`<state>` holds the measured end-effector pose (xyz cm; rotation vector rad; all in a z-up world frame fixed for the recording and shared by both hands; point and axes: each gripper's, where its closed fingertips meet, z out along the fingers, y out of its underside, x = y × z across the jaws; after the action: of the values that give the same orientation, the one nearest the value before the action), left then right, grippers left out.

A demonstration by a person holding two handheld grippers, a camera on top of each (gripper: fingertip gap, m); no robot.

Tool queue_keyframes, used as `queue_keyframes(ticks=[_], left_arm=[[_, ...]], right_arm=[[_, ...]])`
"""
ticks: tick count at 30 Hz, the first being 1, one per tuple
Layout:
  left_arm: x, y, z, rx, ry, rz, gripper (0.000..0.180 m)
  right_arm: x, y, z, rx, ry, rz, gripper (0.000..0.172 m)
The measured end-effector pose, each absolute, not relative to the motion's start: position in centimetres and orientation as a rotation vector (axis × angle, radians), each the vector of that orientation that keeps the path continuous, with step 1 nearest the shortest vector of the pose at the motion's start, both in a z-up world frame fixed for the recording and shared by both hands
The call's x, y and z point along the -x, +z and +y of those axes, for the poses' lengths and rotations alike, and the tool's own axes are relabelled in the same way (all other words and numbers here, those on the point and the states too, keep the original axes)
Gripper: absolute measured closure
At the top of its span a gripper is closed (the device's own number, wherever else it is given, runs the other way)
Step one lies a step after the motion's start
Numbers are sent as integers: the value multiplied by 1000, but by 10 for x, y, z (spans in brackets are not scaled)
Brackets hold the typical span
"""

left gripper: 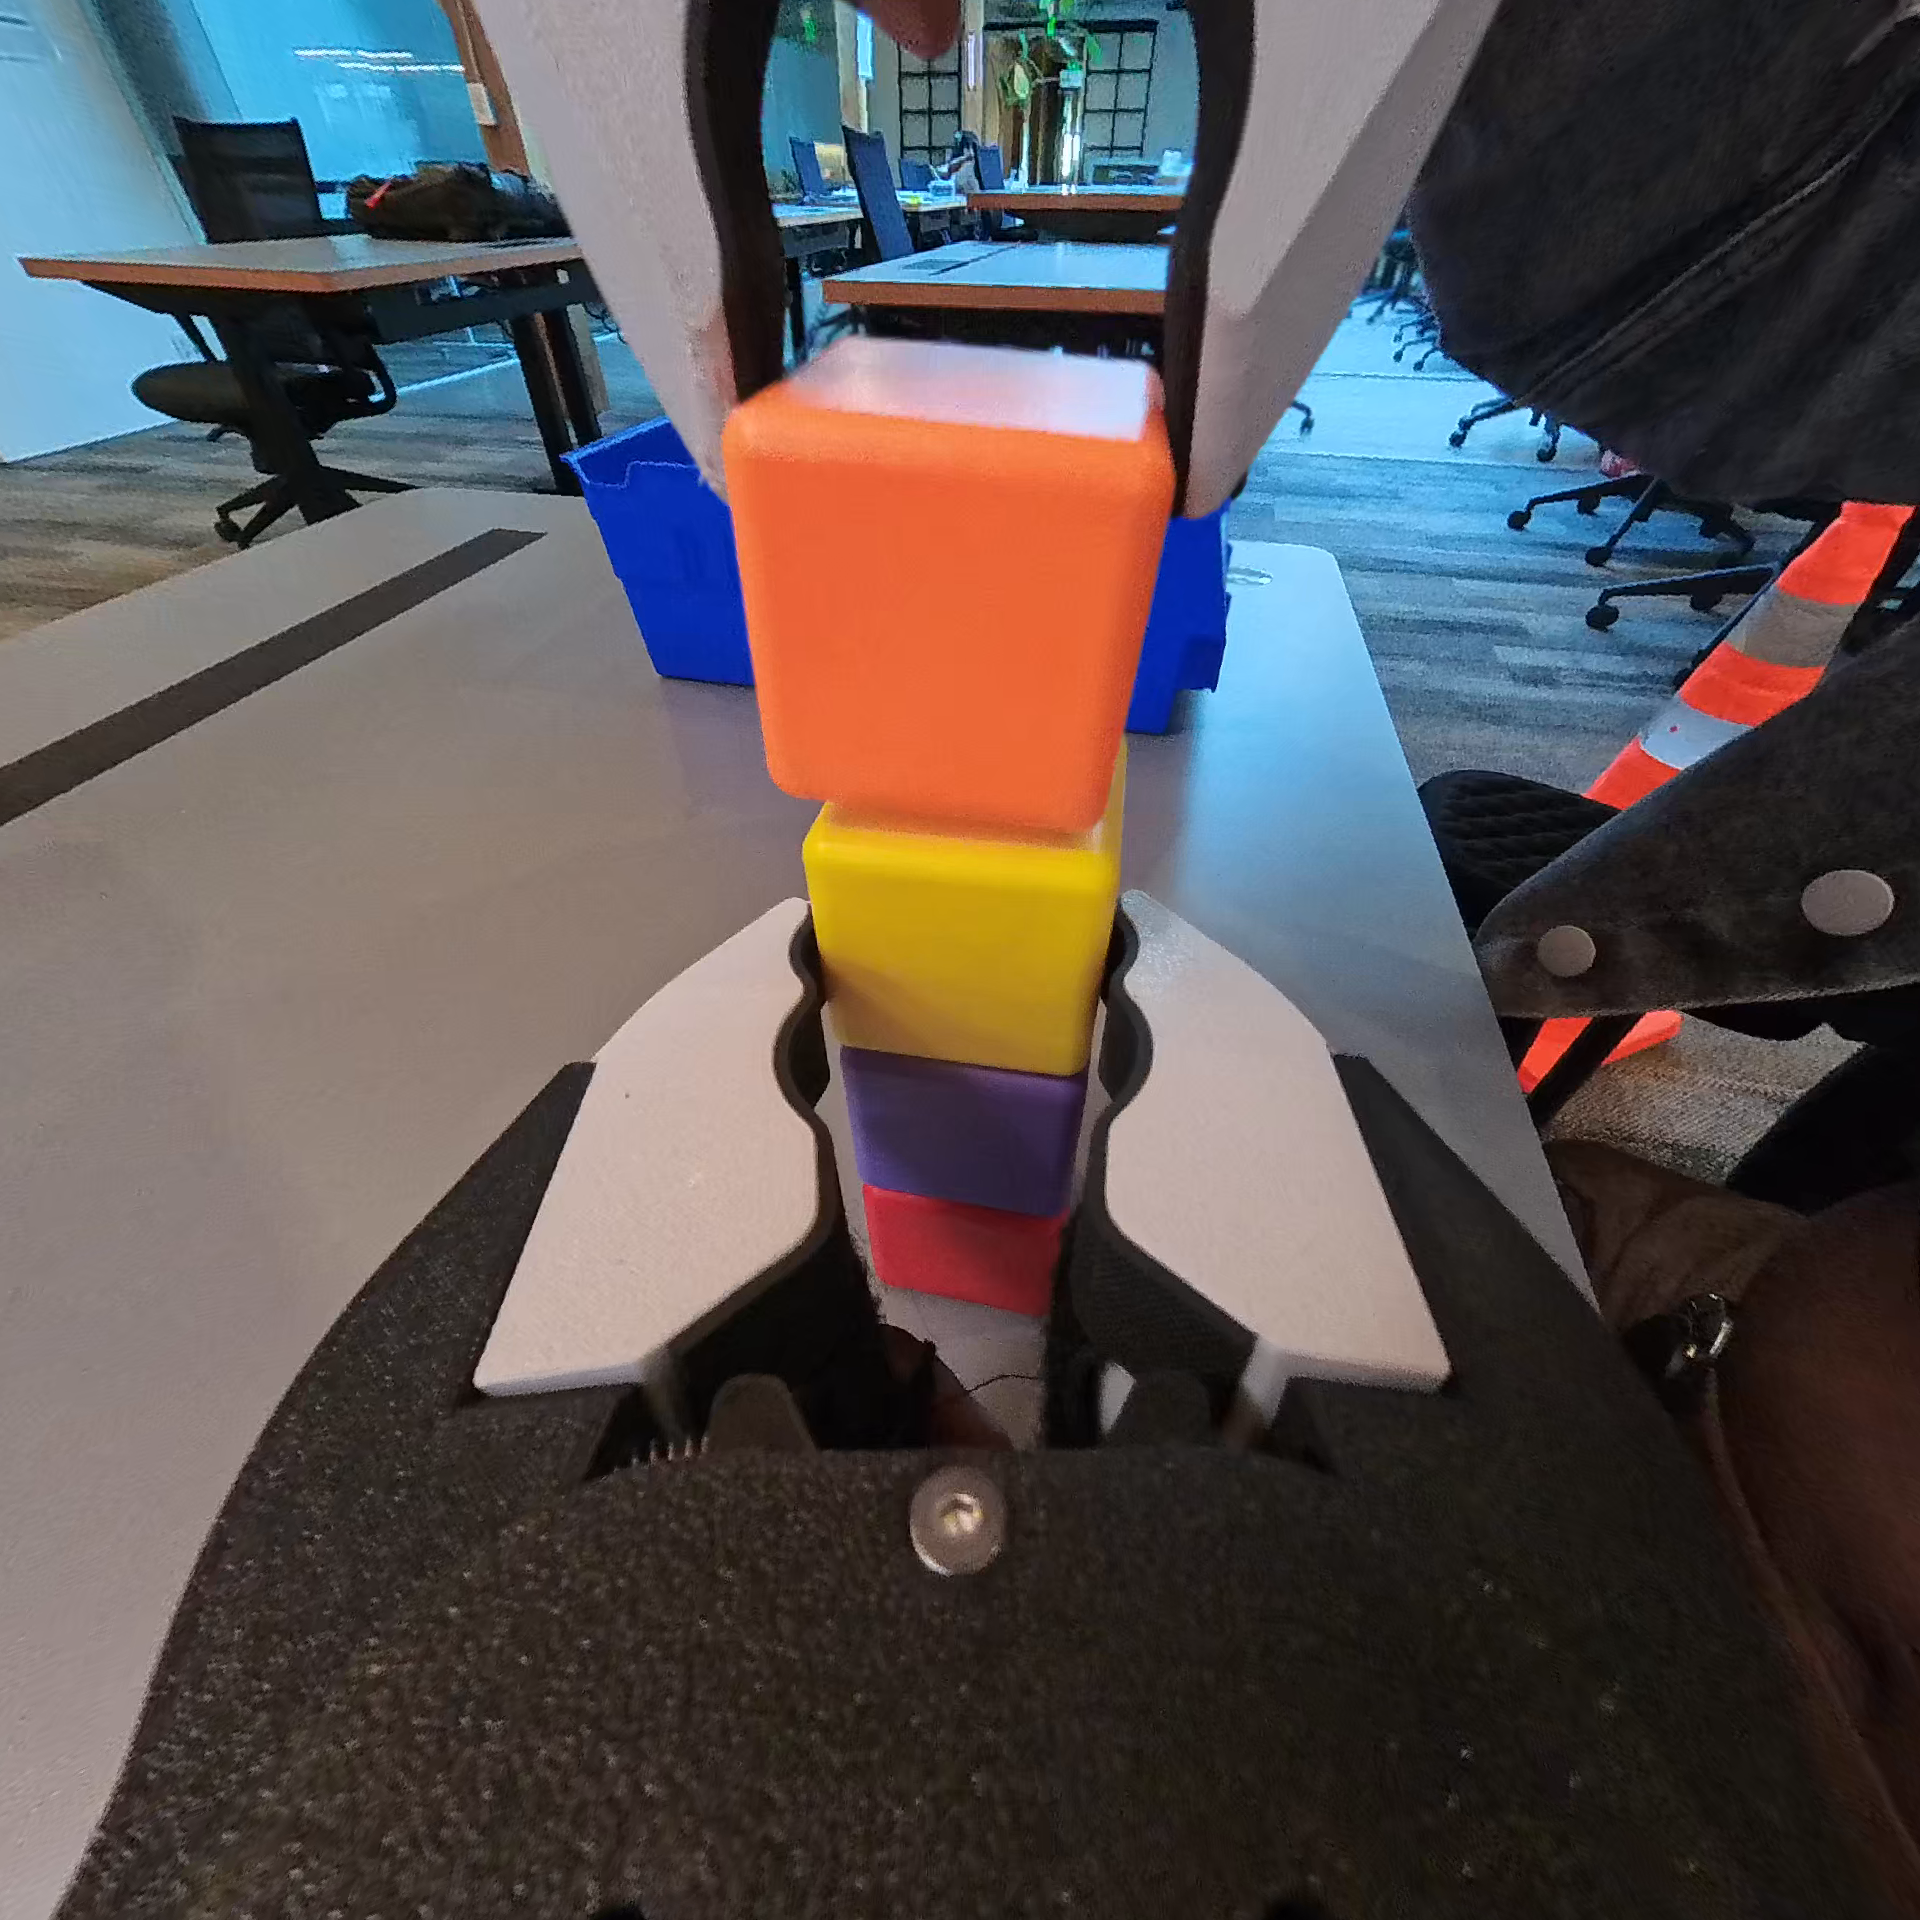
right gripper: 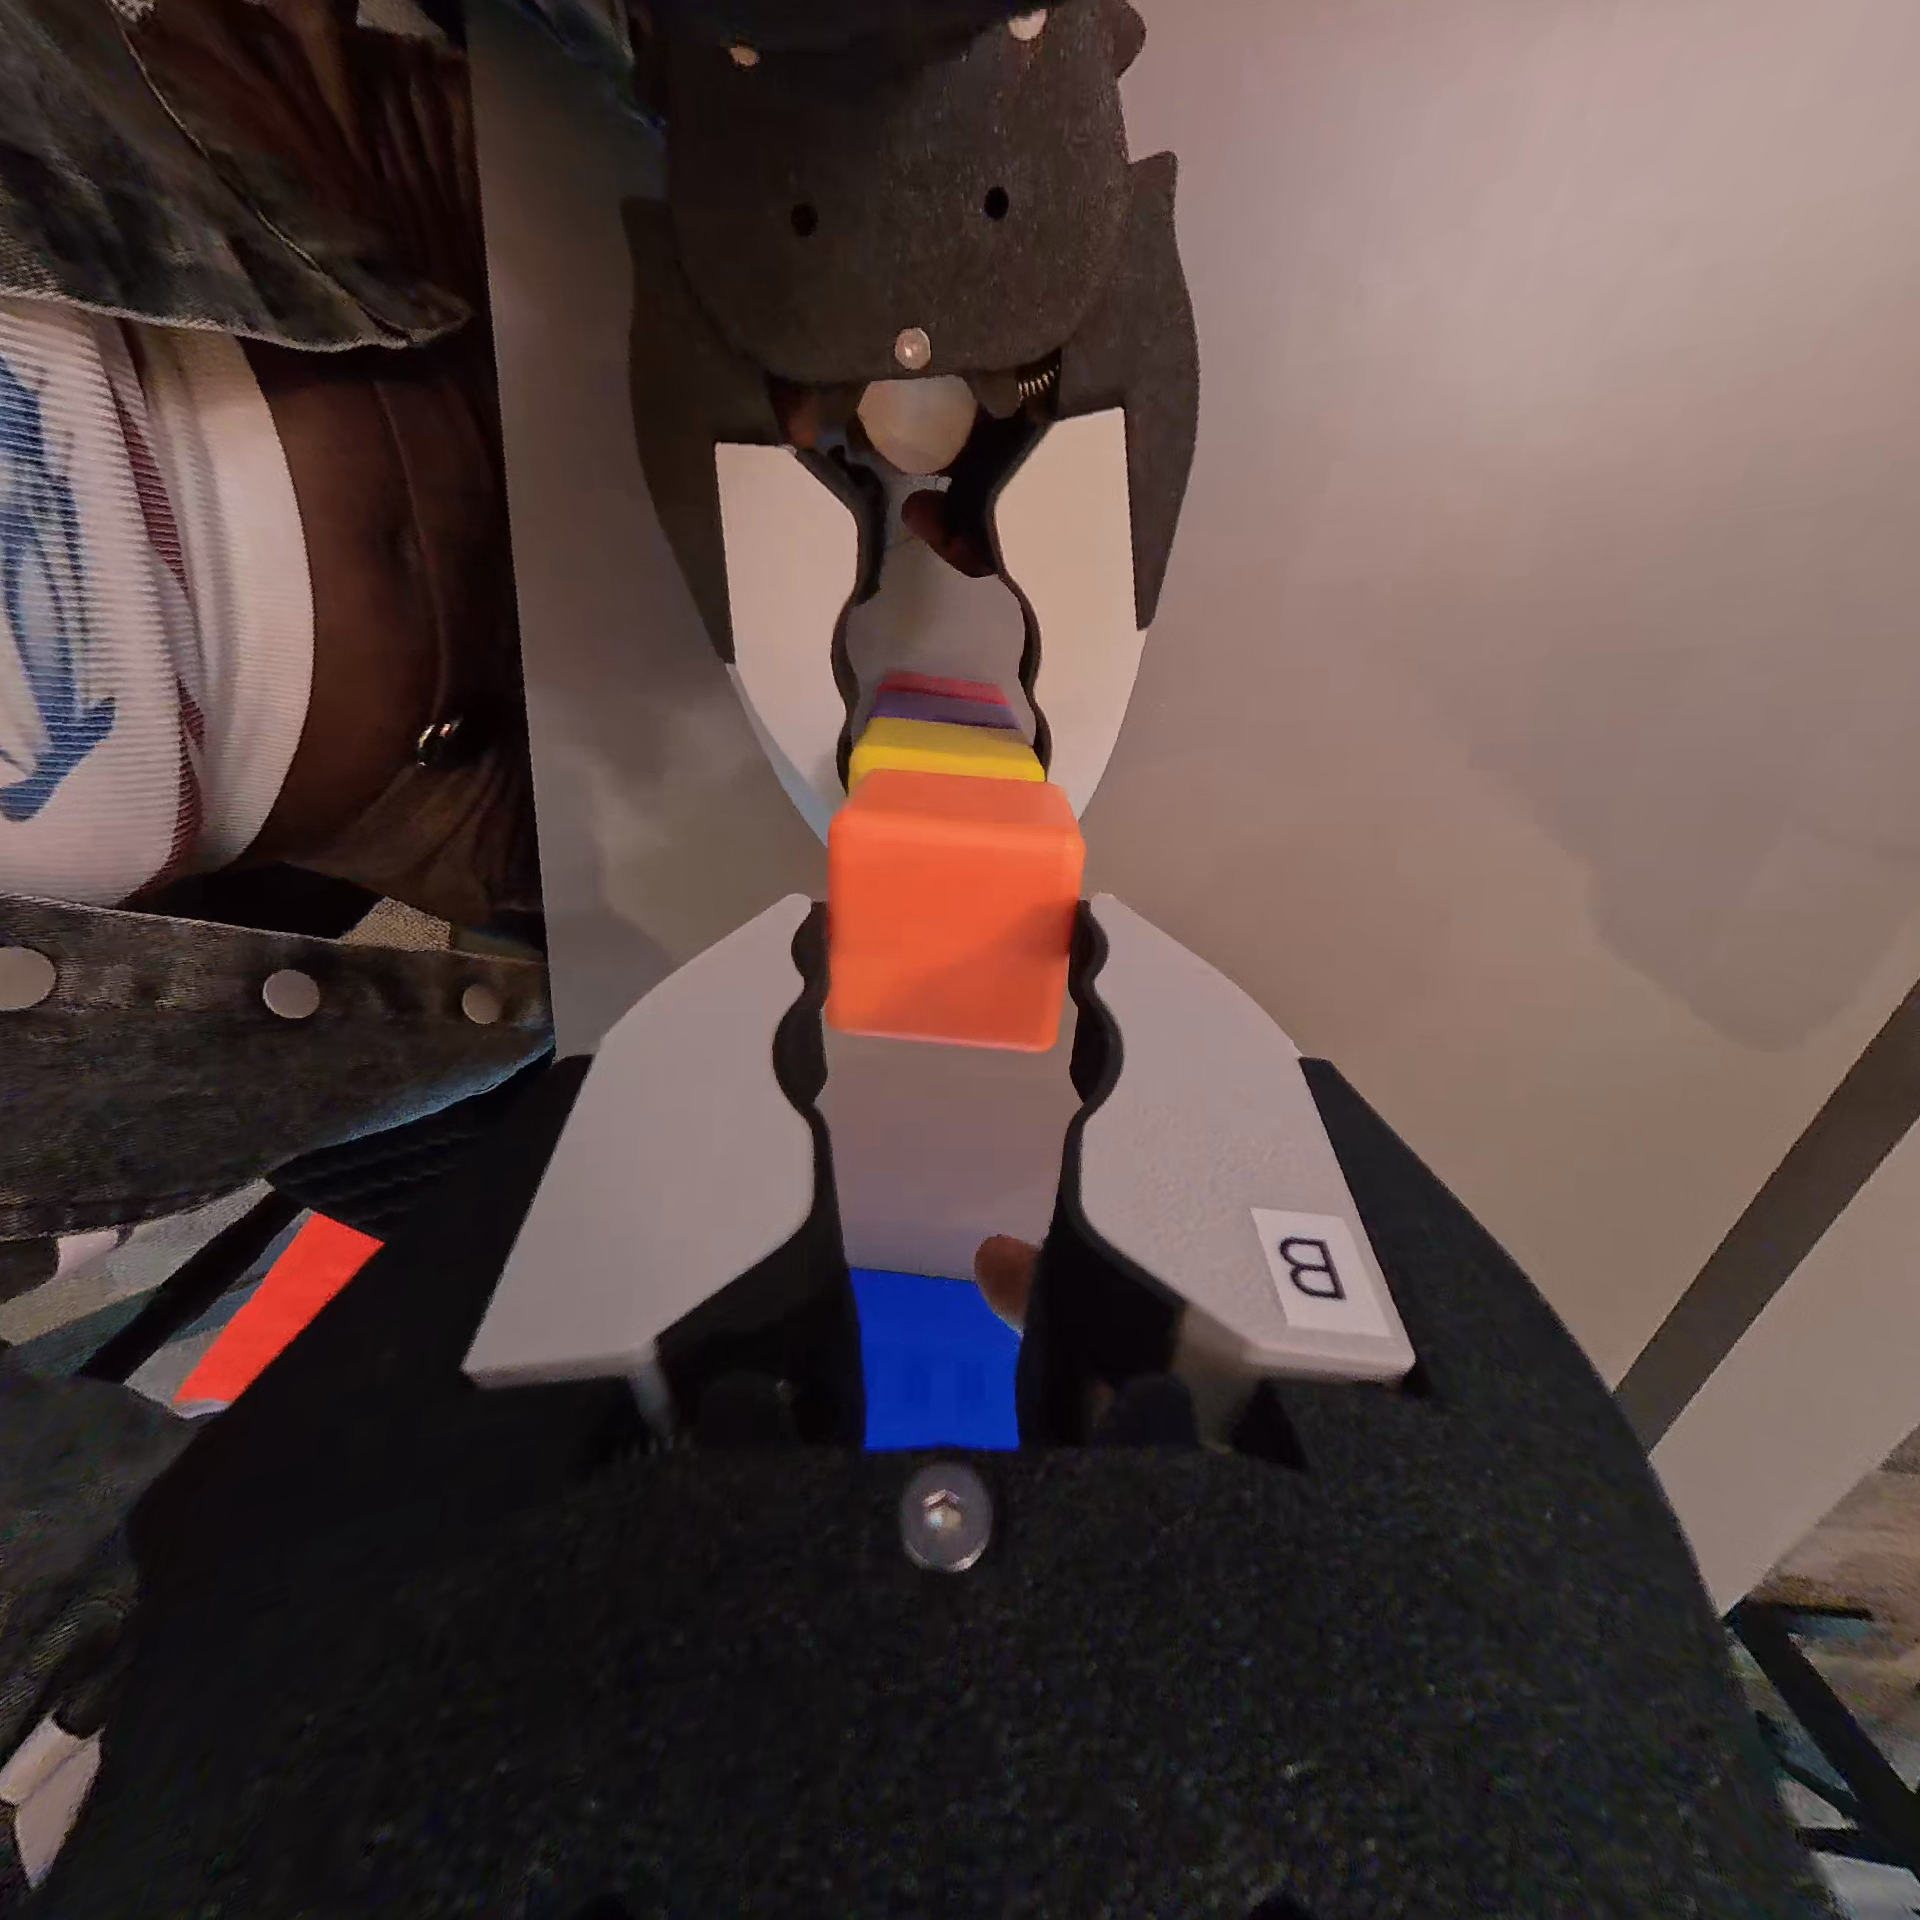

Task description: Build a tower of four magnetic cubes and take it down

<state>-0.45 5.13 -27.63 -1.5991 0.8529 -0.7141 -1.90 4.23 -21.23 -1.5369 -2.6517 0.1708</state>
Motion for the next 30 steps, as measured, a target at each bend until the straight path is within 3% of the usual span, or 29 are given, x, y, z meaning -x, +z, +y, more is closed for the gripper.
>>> queue_keyframes(ticks=[1,14,15,18,22,25,30], left_arm=[[4,-276,51,1600,-714,856,131],[4,-276,49,1605,-720,863,131],[5,-277,48,1603,-710,873,127],[14,-271,43,1576,-634,923,91],[35,-226,30,1451,-663,853,66],[50,-189,19,1386,-686,801,52],[56,-167,6,1411,-695,874,47]], right_arm=[[19,-214,41,1533,162,-2662,127],[20,-215,41,1529,237,-2664,127],[21,-213,41,1496,267,-2641,120],[30,-189,37,1339,524,-2411,93],[19,-155,32,1135,872,-1968,67],[-4,-156,31,1064,1014,-1775,57],[-19,-182,36,1089,1145,-1668,46]])
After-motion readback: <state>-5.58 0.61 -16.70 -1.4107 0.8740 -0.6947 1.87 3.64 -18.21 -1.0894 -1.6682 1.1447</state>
